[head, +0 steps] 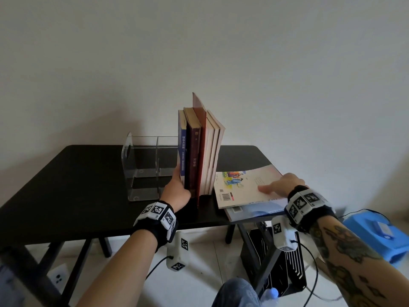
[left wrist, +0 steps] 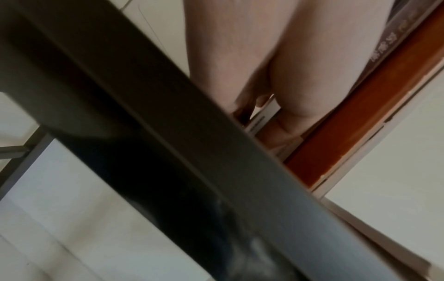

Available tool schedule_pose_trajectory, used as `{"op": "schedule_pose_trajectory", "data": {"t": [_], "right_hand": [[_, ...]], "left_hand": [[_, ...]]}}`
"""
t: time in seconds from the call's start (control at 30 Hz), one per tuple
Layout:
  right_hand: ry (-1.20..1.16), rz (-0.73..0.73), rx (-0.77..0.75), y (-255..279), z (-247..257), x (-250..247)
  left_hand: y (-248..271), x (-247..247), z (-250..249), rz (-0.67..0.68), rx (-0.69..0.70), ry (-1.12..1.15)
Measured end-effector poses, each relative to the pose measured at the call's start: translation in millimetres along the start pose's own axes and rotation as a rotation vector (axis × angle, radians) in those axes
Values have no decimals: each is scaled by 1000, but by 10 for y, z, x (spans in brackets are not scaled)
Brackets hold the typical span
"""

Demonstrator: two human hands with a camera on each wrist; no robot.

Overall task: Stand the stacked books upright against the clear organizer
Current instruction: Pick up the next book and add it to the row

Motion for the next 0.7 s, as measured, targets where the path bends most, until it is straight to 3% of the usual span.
{"op": "schedule_pose_trajectory", "data": {"t": [0.1, 0.27, 0.57, 0.7], "right_hand": [[-238, -29, -84, 61, 54, -203], [-319, -124, -321, 323, 385, -669], [-614, -616, -592, 975, 761, -1401], [-929, -645, -635, 1300, 920, -1696]], "left_hand": [[12, -6, -22, 1, -15, 23], [56, -35, -95, -19, -52, 99], [108, -110, -220, -144, 80, 230], [55, -149, -241, -222, 123, 232]]}}
Point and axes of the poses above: each hand's wrist, its own y-axis away from the middle knuckle, its own x-axis out of the palm, z = x × y, the point moved 2 cm from there along -y, towards the middle knuckle, and after that the axes turned 11 degrees about -z, right-handed, at the moved point
